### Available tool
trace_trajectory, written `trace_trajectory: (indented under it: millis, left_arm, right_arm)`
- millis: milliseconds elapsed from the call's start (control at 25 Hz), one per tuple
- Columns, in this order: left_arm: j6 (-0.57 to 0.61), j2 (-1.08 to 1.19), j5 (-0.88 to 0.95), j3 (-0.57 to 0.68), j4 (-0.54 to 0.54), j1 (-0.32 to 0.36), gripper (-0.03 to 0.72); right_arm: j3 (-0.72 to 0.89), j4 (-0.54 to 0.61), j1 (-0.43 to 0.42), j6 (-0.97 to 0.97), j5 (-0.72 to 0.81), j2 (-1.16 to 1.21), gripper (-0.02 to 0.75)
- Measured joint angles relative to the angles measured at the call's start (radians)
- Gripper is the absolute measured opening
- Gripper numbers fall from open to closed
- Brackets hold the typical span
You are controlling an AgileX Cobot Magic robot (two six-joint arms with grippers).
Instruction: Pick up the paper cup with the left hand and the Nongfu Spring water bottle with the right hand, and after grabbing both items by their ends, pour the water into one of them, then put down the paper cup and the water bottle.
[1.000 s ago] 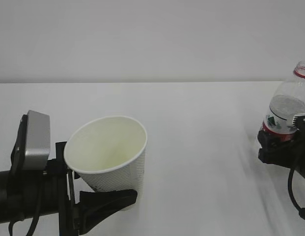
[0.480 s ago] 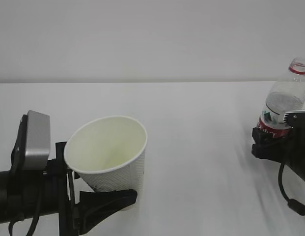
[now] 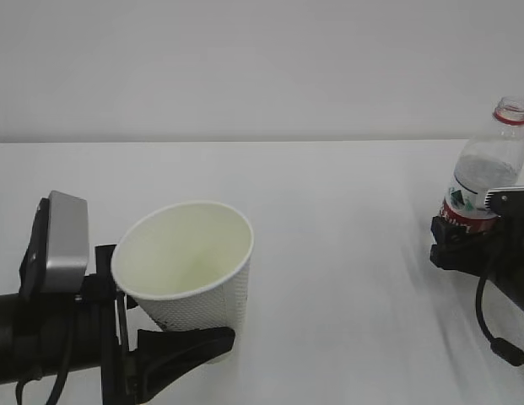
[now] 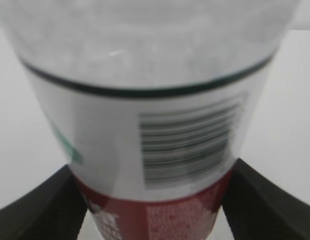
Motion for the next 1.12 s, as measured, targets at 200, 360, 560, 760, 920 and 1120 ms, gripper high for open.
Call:
trace_trajectory:
  millis: [200, 360, 560, 760, 920, 1120]
  left_arm:
    - [0.0, 0.0, 0.038, 0.0, 0.0, 0.0, 0.544]
    - [0.0, 0.0, 0.047, 0.0, 0.0, 0.0, 0.544]
    - [-0.002, 0.0, 0.05, 0.0, 0.0, 0.0, 0.544]
    - [-0.002, 0.0, 0.054, 0.0, 0.0, 0.0, 0.544]
    - [-0.002, 0.0, 0.054, 0.0, -0.002, 0.0, 0.544]
    - [-0.002, 0.0, 0.054, 0.0, -0.002, 0.0, 0.544]
  right_arm:
    - [-0.011, -0.002, 0.0, 0.004, 0.0, 0.0, 0.622]
    - [-0.027, -0.005, 0.0, 0.004, 0.0, 0.0, 0.624]
    - [-0.05, -0.004, 0.0, 0.004, -0.002, 0.011, 0.627]
    - [-0.054, -0.004, 0.0, 0.004, -0.002, 0.035, 0.627]
    - [-0.06, -0.004, 0.0, 0.004, -0.002, 0.039, 0.615]
    - [-0.062, -0.004, 0.0, 0.004, -0.002, 0.039, 0.56]
